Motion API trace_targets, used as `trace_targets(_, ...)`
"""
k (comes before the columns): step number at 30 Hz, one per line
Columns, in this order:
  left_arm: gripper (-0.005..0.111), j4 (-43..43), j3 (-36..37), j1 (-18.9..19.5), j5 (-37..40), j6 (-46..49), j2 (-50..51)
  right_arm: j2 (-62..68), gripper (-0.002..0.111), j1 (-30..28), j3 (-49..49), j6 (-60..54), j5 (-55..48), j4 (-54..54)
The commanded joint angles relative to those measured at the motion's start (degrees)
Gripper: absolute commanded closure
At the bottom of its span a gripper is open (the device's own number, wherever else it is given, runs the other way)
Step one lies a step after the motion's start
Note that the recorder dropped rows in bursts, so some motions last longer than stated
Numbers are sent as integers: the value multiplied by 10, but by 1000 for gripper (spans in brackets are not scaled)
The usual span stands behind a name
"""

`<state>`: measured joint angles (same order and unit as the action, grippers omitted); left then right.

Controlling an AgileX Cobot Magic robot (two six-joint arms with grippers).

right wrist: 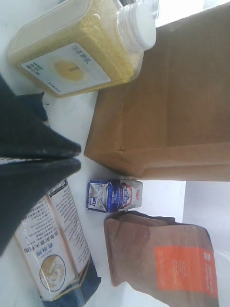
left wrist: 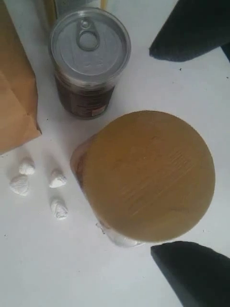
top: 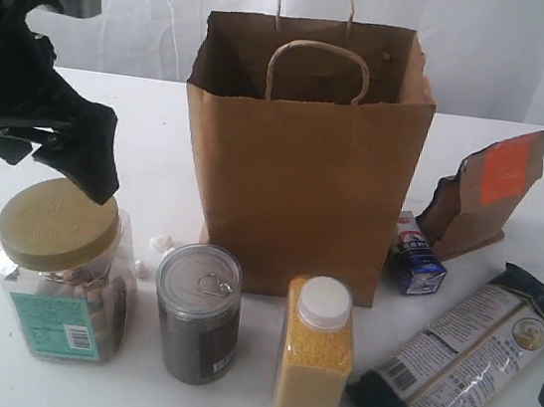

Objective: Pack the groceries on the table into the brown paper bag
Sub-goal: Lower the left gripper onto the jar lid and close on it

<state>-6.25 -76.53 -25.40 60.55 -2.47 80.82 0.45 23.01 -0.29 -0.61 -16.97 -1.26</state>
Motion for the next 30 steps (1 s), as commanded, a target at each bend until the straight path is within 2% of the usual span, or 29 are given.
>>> trace_targets(1,1,14,-23,1,19,-4,12,-3,108,-2,3,2,4,3)
trace_targets(15,1,41,-26,1,45,-4,46,-3,108,-2,3,2,4,3)
trace_targets(30,1,31,-26,1,54,-1,66,-3,108,-2,3,2,4,3)
